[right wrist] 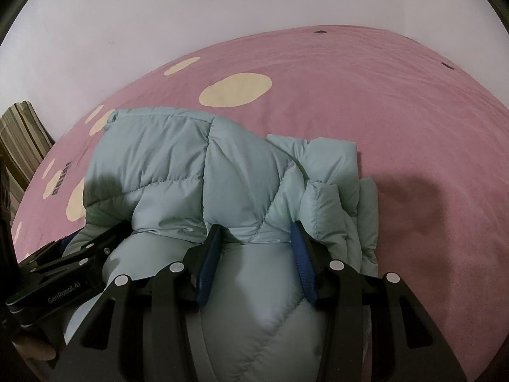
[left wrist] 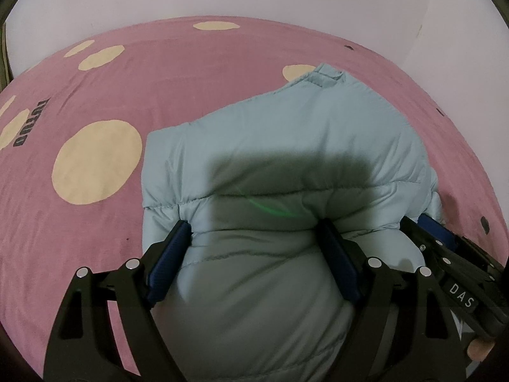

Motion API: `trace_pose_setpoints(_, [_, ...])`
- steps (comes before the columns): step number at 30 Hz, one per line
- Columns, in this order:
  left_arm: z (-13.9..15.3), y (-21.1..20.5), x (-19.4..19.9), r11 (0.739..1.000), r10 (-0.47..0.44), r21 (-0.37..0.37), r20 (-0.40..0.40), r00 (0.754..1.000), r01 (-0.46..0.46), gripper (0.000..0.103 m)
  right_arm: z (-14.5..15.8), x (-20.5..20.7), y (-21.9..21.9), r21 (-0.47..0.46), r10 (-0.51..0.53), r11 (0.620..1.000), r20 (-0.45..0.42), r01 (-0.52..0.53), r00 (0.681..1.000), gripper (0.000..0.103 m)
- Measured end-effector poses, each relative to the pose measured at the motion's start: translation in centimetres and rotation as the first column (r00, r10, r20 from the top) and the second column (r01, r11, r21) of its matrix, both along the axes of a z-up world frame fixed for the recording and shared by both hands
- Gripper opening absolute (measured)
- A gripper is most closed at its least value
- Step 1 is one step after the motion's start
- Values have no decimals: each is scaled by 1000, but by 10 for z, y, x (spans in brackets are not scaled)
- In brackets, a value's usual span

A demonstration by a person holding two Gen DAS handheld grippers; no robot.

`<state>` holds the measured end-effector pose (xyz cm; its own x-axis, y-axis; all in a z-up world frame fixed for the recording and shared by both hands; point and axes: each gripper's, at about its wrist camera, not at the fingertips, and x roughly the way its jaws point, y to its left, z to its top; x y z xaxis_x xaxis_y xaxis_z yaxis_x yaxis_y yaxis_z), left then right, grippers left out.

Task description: Fold large clothes

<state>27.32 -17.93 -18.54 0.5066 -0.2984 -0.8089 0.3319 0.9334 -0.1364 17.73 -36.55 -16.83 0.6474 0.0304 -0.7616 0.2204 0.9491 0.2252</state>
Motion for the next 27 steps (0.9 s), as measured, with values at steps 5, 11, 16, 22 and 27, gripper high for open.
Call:
trace_pose_setpoints(5, [0, -1, -1, 1000, -1, 3, 3, 1000, 1, 82, 0, -1, 1, -7, 0, 1000, 2, 0, 1000, 45])
trace_pose_setpoints(11, [3, -3, -2, 1000, 3, 7, 5, 1000, -3, 82, 0, -2, 2, -11, -2, 1000, 9, 2, 1000, 45])
trace_pose_setpoints(16, [7, -1, -4, 1000, 7, -6, 5, 1000, -7, 83, 3, -7, 2, -17, -5, 1000, 26, 5, 1000, 46])
trace_pose_setpoints(22, [17, 4, 0, 999, 7, -41, -33, 999, -9, 85, 11, -15, 0, -13, 0, 1000, 37, 1, 999, 49])
trace_pose_setpoints(27, [30, 17, -2, 996, 13, -89, -52, 999, -18, 85, 24, -26, -5, 21, -9, 1000, 62, 7, 998, 61])
